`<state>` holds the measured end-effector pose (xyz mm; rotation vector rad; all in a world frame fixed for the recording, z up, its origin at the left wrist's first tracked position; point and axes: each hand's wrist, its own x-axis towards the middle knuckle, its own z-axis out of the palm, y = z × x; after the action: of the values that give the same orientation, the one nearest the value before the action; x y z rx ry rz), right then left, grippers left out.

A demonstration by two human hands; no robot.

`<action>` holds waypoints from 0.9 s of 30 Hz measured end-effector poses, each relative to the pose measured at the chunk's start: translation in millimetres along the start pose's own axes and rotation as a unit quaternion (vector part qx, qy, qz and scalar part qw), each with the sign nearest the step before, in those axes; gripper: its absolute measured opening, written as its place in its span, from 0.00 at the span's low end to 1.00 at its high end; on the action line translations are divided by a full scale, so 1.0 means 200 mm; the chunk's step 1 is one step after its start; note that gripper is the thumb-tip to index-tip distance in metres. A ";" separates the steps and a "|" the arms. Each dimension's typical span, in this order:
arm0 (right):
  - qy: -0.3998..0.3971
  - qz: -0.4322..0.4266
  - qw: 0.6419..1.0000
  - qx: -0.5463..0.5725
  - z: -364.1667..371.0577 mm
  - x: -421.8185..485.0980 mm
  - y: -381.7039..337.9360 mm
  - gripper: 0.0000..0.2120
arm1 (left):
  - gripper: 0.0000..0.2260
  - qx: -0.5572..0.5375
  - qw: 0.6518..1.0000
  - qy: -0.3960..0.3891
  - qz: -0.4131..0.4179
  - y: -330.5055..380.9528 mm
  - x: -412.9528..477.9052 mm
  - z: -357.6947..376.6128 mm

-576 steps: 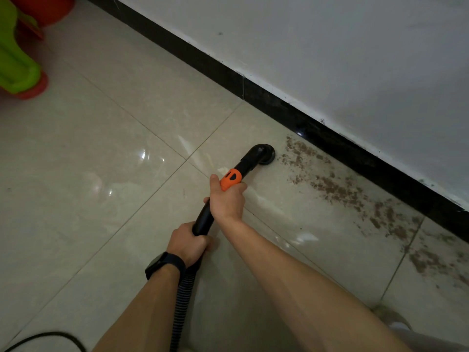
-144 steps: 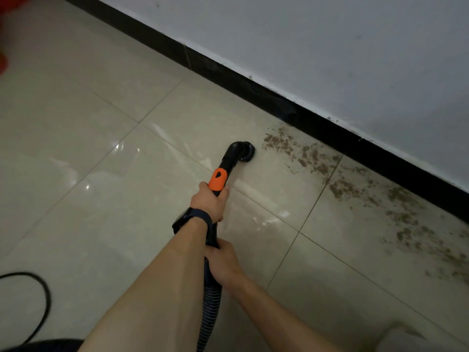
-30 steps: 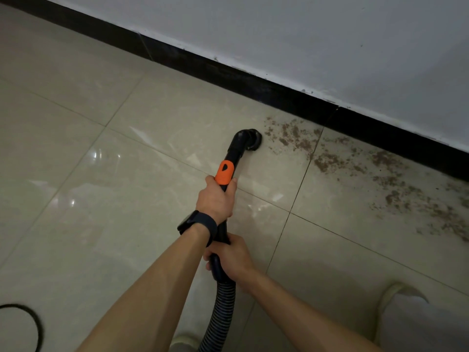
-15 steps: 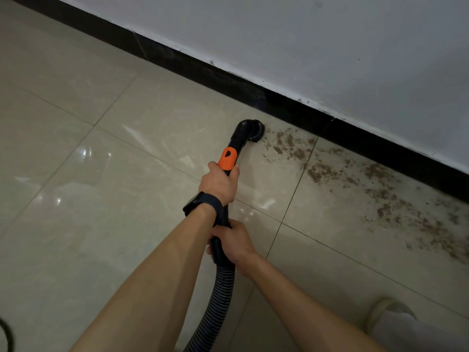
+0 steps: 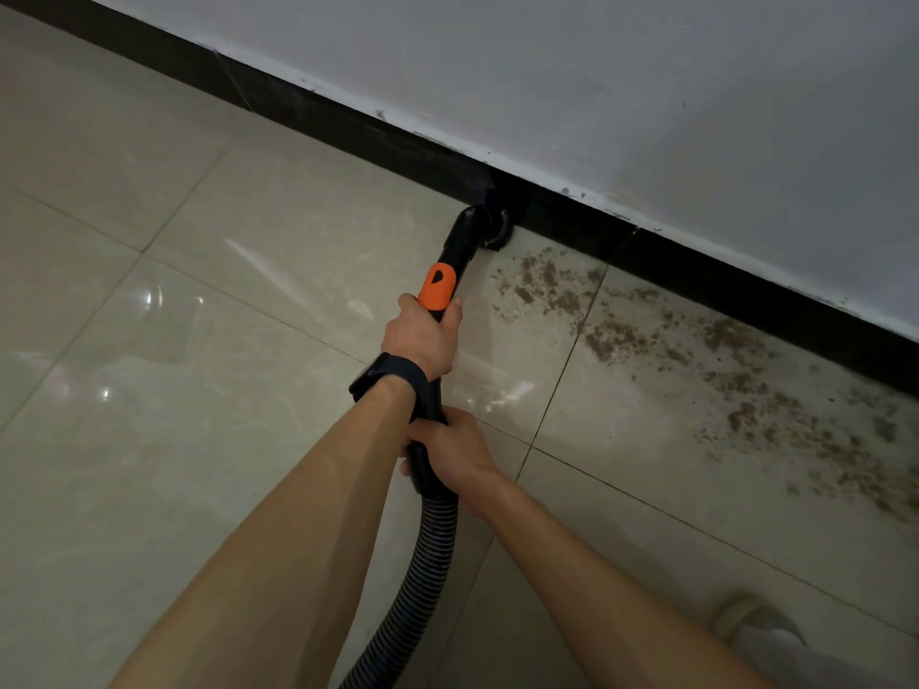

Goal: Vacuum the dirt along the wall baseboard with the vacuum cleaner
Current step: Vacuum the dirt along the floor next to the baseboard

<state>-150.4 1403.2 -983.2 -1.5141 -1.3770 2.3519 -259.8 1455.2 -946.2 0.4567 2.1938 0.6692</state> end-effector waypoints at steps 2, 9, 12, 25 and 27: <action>0.002 0.001 1.000 -0.001 -0.01 0.00 0.00 0.10 | 0.22 0.001 1.000 0.001 -0.002 0.00 0.00 0.01; 0.006 0.005 1.000 0.002 0.04 -0.03 0.03 0.09 | 0.21 0.009 1.000 -0.006 0.003 -0.03 -0.04 -0.02; 0.006 0.011 1.000 0.001 0.09 -0.09 0.08 0.11 | 0.21 0.013 1.000 -0.011 0.005 -0.08 -0.09 -0.04; 0.015 0.035 0.999 -0.004 0.26 -0.32 0.38 0.04 | 0.19 0.006 1.000 -0.024 0.002 -0.40 -0.36 -0.06; 0.019 0.042 0.999 -0.009 0.25 -0.34 0.41 0.06 | 0.19 -0.003 1.000 -0.023 0.003 -0.42 -0.39 -0.05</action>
<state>-118.0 1289.7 -981.9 -1.6449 -1.3560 2.3498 -226.9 1345.1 -945.6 0.4731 2.1469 0.6613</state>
